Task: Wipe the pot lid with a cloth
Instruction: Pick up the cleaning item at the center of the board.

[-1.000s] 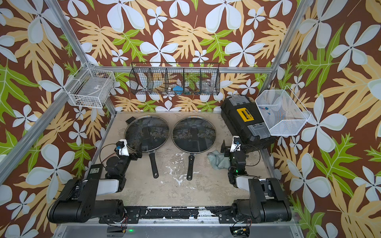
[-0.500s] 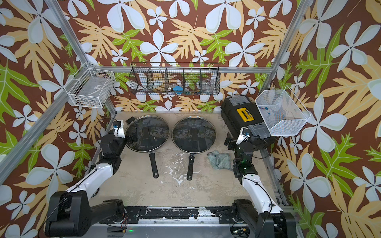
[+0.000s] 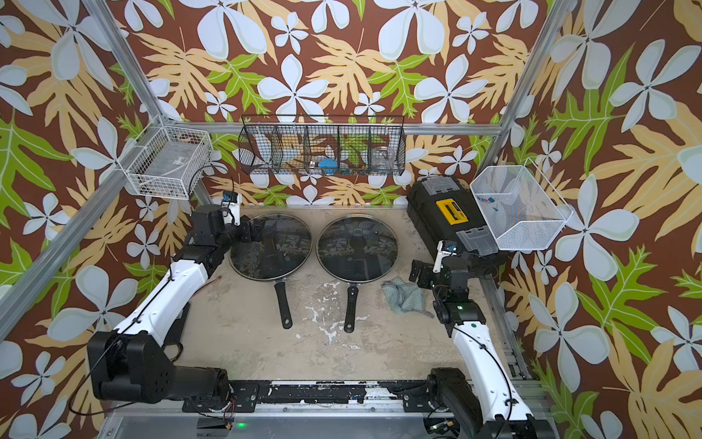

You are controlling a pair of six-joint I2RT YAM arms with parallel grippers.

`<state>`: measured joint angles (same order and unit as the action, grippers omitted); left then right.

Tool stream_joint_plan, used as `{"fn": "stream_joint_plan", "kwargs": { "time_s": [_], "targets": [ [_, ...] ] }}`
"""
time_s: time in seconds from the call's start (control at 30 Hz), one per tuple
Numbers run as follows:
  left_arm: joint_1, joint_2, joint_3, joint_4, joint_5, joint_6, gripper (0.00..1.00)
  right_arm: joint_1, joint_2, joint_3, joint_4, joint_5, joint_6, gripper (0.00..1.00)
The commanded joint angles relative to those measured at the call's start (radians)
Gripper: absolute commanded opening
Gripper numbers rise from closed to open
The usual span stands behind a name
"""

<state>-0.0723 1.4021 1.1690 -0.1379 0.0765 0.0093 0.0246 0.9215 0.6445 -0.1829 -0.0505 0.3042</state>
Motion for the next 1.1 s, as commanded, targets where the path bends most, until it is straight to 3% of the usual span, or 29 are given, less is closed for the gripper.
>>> {"fn": "stream_joint_plan", "kwargs": {
  "time_s": [0.0, 0.17, 0.37, 0.7, 0.9, 1.07],
  "targets": [
    [-0.01, 0.021, 0.037, -0.093, -0.012, -0.036, 1.0, 0.057, 0.001, -0.008, -0.157, 0.052, 0.024, 1.0],
    [-0.01, 0.01, 0.055, -0.111, 0.054, -0.04, 1.0, 0.146, 0.047, -0.09, -0.12, 0.058, 0.1, 1.0],
    [-0.011, -0.04, 0.033, -0.173, 0.112, -0.02, 1.0, 0.226, 0.209, -0.102, -0.078, 0.078, 0.146, 1.0],
    [-0.009, -0.175, -0.062, -0.246, 0.377, 0.285, 1.0, 0.227, 0.408, -0.039, -0.032, 0.09, 0.141, 0.97],
    [-0.009, -0.189, -0.061, -0.308, 0.559, 0.412, 1.0, 0.227, 0.528, -0.032, 0.004, 0.078, 0.137, 0.89],
    [-0.009, -0.19, -0.061, -0.341, 0.628, 0.468, 1.0, 0.227, 0.56, -0.038, -0.002, 0.096, 0.157, 0.64]
  ]
}}
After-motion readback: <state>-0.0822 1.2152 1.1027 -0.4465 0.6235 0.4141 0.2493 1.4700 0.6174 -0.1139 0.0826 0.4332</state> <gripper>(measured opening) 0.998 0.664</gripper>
